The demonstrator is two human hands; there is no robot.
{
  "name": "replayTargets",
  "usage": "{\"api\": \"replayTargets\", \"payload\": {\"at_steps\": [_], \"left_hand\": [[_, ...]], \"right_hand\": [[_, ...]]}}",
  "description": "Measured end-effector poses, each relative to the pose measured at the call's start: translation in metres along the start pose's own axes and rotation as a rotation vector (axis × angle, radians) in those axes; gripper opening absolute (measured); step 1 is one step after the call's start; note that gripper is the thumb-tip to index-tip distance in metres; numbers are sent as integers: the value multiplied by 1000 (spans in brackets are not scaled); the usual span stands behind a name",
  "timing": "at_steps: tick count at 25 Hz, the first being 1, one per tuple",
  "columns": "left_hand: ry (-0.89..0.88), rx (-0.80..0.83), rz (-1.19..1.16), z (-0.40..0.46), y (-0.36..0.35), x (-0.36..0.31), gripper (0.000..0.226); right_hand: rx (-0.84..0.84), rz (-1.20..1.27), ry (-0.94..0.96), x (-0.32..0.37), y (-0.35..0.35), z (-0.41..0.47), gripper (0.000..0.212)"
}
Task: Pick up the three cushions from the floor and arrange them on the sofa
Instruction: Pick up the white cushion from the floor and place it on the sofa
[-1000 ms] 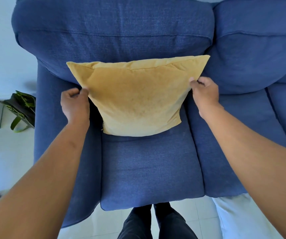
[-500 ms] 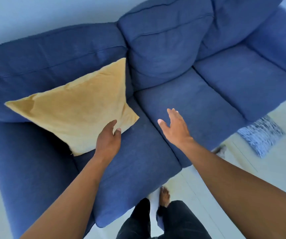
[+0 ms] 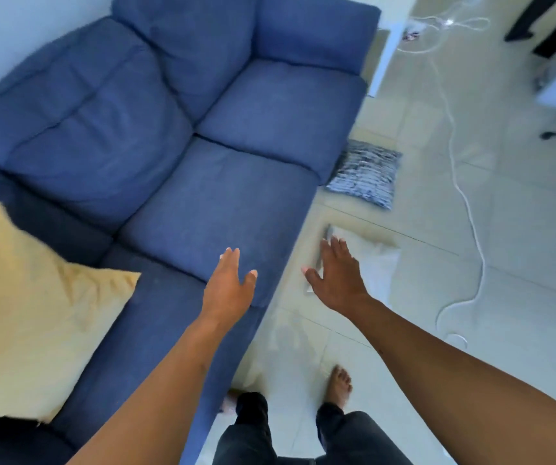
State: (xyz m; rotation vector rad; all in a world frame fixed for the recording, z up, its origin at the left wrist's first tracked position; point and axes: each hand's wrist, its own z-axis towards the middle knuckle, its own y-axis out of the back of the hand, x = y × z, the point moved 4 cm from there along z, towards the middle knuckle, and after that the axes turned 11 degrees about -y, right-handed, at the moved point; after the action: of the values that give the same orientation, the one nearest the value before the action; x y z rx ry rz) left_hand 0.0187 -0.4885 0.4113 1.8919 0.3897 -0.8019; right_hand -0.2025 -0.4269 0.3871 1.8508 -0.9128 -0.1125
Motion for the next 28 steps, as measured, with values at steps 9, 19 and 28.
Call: {"api": "replayTargets", "payload": {"at_steps": [9,19,28], "left_hand": [[-189,294,107,35,-164,-162,73],[-113,517,181,167,-239,-188,73],[-9,541,284,296,-374,-119,60]], "right_hand": [[-64,117,-249,-209,77,8,79],[36,192,-404,-274,86,106,81],[121,346,-528,-347,-10,281,82]]}}
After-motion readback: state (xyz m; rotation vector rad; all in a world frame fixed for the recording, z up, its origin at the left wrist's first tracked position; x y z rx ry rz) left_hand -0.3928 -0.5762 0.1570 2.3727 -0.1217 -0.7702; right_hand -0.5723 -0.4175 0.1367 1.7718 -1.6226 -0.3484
